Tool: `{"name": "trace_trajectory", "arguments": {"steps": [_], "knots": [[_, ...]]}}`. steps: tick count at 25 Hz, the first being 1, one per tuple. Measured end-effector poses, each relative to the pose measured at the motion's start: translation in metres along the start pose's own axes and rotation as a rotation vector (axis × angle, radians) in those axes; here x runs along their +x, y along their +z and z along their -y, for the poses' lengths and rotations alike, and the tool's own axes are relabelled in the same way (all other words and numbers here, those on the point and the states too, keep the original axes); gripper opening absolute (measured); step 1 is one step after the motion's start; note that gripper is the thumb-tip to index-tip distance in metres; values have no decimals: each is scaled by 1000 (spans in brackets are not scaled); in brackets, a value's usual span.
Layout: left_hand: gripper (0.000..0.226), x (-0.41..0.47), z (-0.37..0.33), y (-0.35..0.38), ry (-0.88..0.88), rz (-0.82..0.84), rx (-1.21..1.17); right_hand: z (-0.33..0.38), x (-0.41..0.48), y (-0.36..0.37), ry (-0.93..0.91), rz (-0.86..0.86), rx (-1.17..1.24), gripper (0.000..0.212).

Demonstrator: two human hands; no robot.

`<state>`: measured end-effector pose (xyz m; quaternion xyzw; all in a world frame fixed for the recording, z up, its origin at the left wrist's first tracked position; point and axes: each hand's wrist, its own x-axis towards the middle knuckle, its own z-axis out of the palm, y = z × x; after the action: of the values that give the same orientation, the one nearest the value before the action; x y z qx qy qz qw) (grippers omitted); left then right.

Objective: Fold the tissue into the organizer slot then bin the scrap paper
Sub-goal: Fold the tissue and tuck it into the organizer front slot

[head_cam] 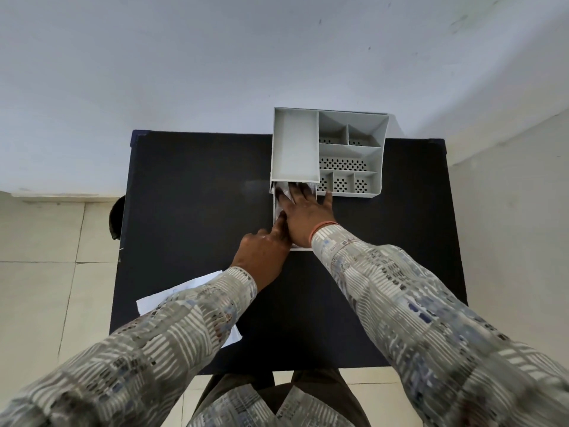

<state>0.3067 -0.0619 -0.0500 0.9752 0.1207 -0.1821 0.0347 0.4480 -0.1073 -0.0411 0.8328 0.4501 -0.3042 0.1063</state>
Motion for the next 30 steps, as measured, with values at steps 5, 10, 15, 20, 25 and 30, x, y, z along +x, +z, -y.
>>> {"name": "trace_trajectory", "arguments": {"steps": [5,10,15,20,25,30], "knots": [[55,6,-5,-14,10,57,-8,-10,-17,-24,-89,-15,204,62],[63,14,4,-23,-4,20,-26,-12,-77,17,-57,-246,-4,73],[62,19,15,-13,-8,-2,0,-13,-54,29,-63,-176,-85,57],[55,6,30,-1,99,-163,76,-11,-49,27,-51,-195,-104,49],[46,20,28,-28,39,-82,95,-28,-35,3,-102,-176,-135,47],[42,26,28,-39,52,-1,120,-14,-53,5,66,-349,-161,53]]}}
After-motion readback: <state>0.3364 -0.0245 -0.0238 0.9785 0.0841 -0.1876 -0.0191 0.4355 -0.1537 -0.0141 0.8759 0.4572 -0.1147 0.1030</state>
